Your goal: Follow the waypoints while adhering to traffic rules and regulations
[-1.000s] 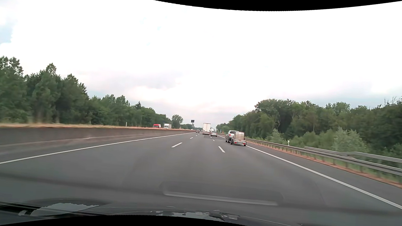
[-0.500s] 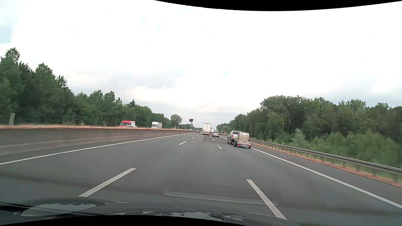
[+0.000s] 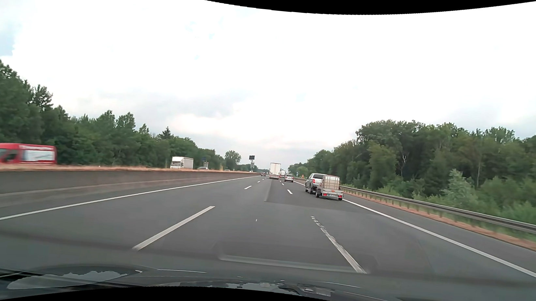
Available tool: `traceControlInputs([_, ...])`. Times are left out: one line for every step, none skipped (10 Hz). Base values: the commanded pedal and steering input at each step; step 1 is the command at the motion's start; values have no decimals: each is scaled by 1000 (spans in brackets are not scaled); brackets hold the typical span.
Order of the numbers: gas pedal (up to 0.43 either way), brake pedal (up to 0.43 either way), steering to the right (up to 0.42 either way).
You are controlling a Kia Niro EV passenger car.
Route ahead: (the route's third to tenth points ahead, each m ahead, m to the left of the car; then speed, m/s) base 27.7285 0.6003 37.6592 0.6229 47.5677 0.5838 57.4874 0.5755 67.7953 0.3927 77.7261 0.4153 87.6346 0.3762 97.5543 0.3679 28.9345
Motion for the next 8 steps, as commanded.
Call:
traceControlInputs([248,0,0])
traceControlInputs([248,0,0])
traceControlInputs([248,0,0])
traceControlInputs([248,0,0])
traceControlInputs([248,0,-1])
traceControlInputs([240,0,-1])
traceControlInputs([240,0,-1])
traceControlInputs([240,0,-1])
